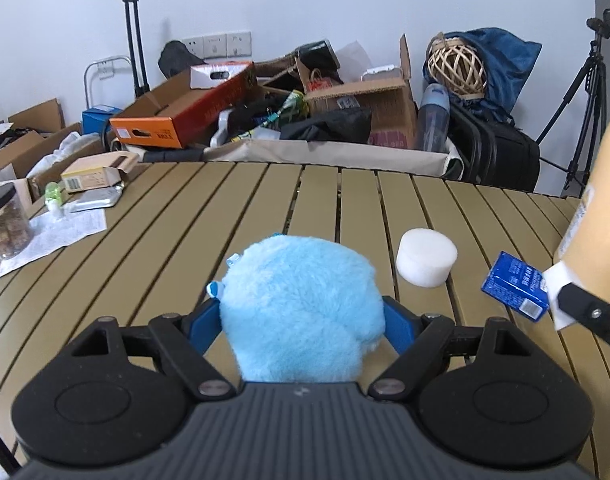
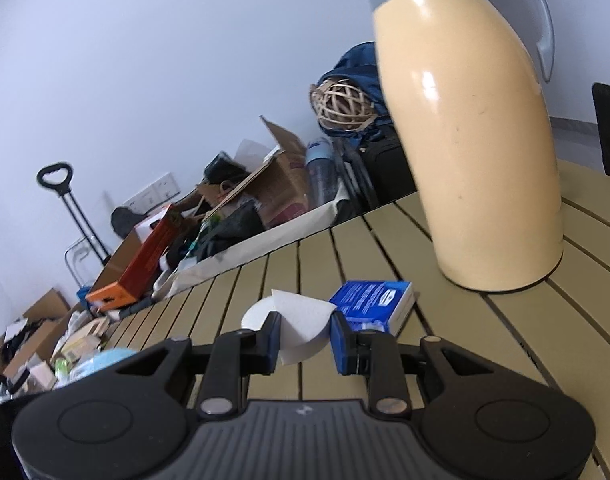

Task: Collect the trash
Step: 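Carry the blue puff and wedge sponge down toward the black bin with both grippers, then open the left gripper over the bin to drop the blue puff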

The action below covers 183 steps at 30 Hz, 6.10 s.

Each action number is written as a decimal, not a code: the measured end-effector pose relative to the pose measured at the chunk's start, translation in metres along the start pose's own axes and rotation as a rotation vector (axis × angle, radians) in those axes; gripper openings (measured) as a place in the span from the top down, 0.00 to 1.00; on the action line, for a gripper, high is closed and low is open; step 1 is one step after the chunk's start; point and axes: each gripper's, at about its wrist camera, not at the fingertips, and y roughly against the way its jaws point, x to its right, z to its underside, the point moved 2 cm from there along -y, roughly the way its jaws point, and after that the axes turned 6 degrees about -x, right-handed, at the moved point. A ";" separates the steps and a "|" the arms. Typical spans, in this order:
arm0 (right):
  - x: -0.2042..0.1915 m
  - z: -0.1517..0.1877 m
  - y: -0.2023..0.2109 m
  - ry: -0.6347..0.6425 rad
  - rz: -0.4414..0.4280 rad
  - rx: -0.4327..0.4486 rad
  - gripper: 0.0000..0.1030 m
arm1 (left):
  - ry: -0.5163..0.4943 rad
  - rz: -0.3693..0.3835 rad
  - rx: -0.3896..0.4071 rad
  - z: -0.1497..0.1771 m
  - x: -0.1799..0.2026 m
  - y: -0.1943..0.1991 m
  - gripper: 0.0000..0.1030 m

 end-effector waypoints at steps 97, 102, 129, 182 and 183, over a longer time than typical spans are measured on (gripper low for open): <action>0.009 0.298 0.115 0.431 0.148 -0.544 0.75 | -0.030 0.045 -0.445 0.323 -0.122 0.050 0.19; 0.009 0.301 0.109 0.438 0.159 -0.560 0.75 | -0.018 0.018 -0.488 0.324 -0.129 0.043 0.19; 0.020 0.303 0.096 0.431 0.203 -0.577 0.75 | -0.062 -0.021 -0.513 0.308 -0.109 0.033 0.19; 0.075 0.296 0.100 0.329 0.302 -0.573 0.75 | -0.066 0.094 -0.542 0.271 -0.010 -0.005 0.16; 0.075 0.295 0.100 0.329 0.302 -0.573 0.75 | -0.063 0.094 -0.545 0.271 -0.010 -0.005 0.13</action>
